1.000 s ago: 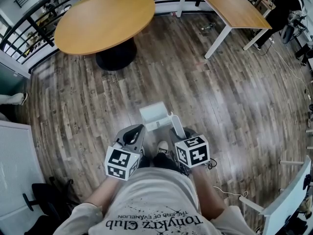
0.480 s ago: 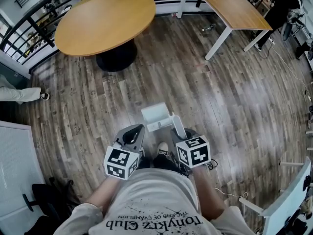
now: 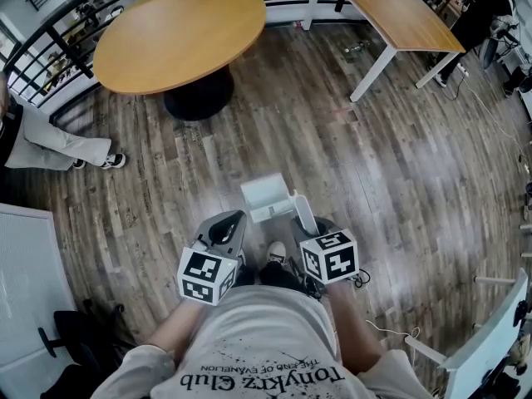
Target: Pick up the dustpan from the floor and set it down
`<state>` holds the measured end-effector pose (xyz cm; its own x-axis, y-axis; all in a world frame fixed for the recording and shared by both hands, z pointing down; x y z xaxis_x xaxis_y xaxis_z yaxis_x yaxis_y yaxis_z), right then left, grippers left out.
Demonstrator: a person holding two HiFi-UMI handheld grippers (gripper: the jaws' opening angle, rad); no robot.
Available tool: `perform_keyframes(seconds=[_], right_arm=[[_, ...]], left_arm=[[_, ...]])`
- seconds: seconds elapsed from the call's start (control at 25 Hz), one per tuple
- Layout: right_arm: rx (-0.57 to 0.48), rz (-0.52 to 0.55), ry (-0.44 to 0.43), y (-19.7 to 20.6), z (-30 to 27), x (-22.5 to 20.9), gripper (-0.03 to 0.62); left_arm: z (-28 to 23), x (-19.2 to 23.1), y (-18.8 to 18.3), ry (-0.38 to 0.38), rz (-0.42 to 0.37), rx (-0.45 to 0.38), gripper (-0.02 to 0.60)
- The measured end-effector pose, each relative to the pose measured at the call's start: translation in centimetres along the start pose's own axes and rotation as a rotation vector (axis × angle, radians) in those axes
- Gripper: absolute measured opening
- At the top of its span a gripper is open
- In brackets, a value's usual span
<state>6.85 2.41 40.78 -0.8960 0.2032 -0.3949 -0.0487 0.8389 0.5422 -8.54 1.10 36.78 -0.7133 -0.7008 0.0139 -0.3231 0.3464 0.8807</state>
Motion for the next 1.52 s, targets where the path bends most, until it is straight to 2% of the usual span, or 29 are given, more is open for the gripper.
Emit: perform_keyframes(seconds=[0.84, 1.52], right_arm=[[0.012, -0.010, 0.000, -0.7, -2.5, -2.6, 0.043], [0.021, -0.037, 0.010, 0.7, -7.3, -5.6, 0.043]], left_arm=[[-2.0, -0.1, 0.3, 0.021, 0.008, 0.038, 0.023], [-2.7, -0.4, 3.5, 0.036, 0.042, 0.102, 0.023]])
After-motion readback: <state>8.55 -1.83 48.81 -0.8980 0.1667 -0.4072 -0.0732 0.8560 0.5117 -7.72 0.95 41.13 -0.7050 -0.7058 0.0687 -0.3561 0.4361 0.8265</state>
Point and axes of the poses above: the fingertips, and each gripper's own axes: z backward along the fingers, x to its left, y out of its underside, the point moved 4 cm from there along z, backward along the fingers, and after that the axes turned 13 degrees about -z, right-handed, at the moved point
